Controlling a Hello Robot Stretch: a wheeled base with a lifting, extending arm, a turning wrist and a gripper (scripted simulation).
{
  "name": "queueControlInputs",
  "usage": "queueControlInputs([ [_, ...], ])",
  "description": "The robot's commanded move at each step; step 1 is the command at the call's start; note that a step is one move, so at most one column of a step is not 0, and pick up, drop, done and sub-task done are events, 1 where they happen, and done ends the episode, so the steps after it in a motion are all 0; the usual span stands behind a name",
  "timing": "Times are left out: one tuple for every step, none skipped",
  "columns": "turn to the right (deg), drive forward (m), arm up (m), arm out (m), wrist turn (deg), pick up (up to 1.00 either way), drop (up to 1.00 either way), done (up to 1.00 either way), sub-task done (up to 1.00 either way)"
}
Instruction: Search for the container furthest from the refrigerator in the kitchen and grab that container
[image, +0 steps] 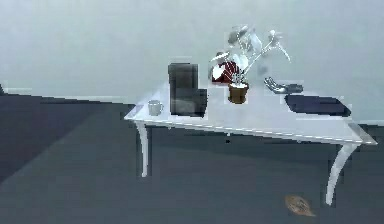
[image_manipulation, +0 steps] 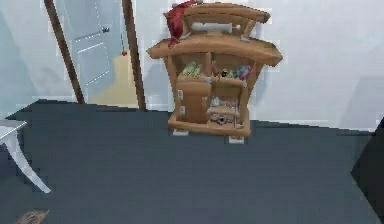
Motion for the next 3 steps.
queueControlInputs([
  [0.0,0.70,0.00,0.00,0.0,0.00,0.00,0.00,0.00],
  [-45.0,0.00,0.00,0.00,0.0,0.00,0.00,0.00,0.00],
  [-45.0,0.00,0.00,0.00,0.0,0.00,0.00,0.00,0.00],
])
